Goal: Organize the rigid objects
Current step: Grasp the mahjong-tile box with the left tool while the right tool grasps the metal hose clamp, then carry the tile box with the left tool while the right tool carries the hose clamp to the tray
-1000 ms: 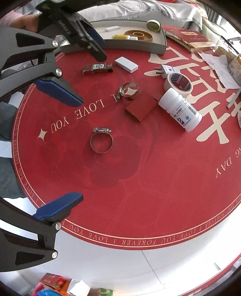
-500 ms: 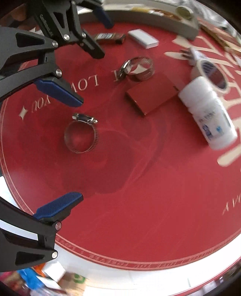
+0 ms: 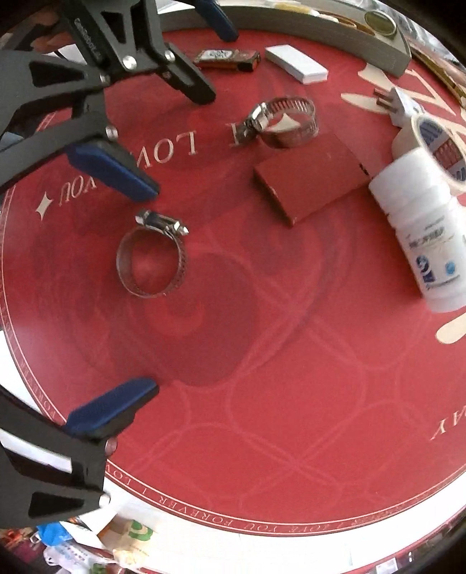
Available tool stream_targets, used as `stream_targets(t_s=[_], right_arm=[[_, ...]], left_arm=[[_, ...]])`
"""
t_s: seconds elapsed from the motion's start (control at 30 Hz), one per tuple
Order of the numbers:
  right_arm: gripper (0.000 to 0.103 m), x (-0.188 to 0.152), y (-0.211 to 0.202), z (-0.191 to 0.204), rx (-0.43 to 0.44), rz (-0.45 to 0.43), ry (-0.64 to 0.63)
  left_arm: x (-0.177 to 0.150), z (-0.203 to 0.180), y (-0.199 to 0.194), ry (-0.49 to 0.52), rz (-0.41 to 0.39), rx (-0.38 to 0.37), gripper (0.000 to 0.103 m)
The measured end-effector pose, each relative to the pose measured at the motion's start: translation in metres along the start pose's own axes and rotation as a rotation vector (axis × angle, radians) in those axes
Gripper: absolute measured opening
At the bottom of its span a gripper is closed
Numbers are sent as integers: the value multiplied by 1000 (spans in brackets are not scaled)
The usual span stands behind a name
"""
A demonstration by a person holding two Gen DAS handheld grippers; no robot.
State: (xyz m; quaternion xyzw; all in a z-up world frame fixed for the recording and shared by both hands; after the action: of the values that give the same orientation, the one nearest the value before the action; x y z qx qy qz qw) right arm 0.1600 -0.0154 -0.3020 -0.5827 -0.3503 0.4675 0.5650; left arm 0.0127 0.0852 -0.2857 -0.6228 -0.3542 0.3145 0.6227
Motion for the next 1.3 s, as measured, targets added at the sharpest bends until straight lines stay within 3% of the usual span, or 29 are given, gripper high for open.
stream_targets(t_s=[0.03,0.07,0.1,0.13,0.17,0.2,0.37,0.57,0.83,1.3], right_arm=[[69,0,-4,4,-5,-7,-18],[51,-1,-7,8,-9,-12,-34],[44,-1,-9,11,-6,-13,-41],[44,-3,-9,13,4,-8,-35],[44,-3,-8,14,15,-7,-29],[44,-5,-8,13,30,-3,-20],[44,-22,-14,-4,78,-9,53],[44,-38,-30,-15,102,-26,84],[44,-52,-57,-7,163,-50,106],[44,-26,-72,66,192,-115,29]], left_arm=[[-2,-4,-3,21,-9,-3,82],[-4,-9,-7,48,-20,-8,77],[-5,-13,-9,61,-23,-12,69],[-6,-15,-10,65,-20,-13,59],[-6,-15,-12,61,-20,-14,38],[-5,-14,-14,55,-17,-14,25],[-9,2,-19,-19,54,-44,25],[-17,10,-47,-71,51,-77,25],[-13,15,-72,-108,25,-59,25],[-33,56,-80,-170,14,-40,25]])
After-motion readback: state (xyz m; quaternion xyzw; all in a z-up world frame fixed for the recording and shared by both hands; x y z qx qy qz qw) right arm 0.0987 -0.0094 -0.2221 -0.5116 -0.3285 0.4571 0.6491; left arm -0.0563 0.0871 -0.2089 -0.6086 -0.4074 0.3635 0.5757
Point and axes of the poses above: each gripper's, at about its wrist camera, not at the fingertips, and y roughly the way its jaws point, z to its left, x to its top, the point moved 7 cm from there along y, roughly the way its jaws point, and after that the axes turned 13 degrees about -y, right-handed, at the moved point
